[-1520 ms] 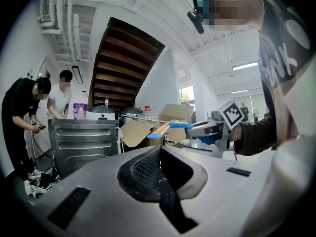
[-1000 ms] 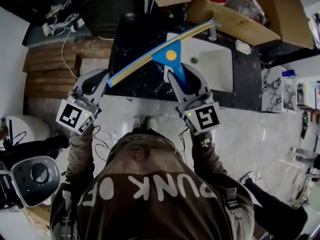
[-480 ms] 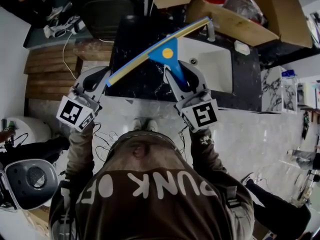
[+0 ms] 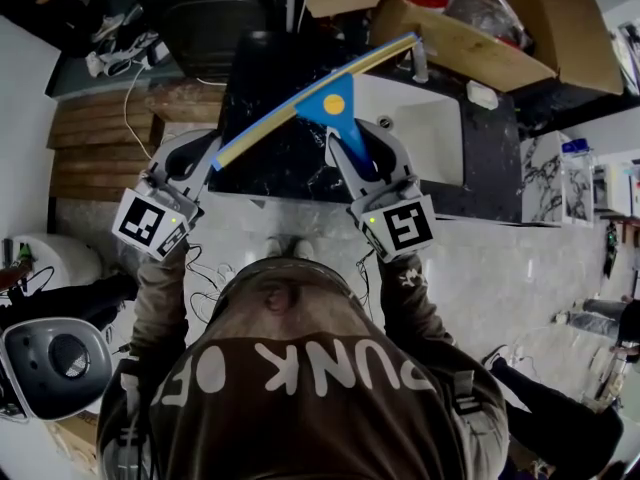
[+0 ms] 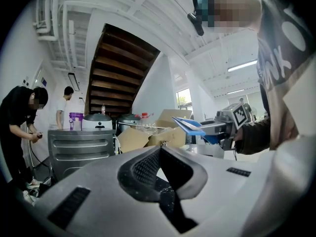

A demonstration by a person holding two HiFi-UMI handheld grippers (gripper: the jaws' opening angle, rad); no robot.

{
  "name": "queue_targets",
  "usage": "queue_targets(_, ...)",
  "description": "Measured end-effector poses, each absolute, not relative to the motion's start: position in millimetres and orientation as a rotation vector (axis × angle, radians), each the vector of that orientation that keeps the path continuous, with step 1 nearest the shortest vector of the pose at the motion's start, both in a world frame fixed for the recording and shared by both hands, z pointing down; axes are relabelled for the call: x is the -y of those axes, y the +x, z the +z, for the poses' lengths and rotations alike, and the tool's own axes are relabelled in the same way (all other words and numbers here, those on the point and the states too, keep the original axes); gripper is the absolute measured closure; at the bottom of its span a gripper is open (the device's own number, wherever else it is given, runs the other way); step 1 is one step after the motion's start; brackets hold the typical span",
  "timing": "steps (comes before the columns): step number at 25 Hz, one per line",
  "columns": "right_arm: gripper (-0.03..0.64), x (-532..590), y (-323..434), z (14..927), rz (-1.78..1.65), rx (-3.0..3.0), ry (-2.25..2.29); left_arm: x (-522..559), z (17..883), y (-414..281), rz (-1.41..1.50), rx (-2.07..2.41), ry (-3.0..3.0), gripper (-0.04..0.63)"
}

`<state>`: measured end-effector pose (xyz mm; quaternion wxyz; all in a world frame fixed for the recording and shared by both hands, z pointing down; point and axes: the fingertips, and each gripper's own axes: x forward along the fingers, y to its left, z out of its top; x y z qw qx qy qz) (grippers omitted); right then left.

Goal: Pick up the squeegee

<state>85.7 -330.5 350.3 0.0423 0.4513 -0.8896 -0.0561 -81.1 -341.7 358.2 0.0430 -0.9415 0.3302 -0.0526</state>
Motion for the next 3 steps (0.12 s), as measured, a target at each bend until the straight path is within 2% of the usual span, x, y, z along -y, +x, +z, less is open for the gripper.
queue_targets(3,0.472,331.8,86.8,355.7,-0.177,2.708,1.361,343.2,358.8,-81.8,-0.165,-1.015,-2.878,0.592)
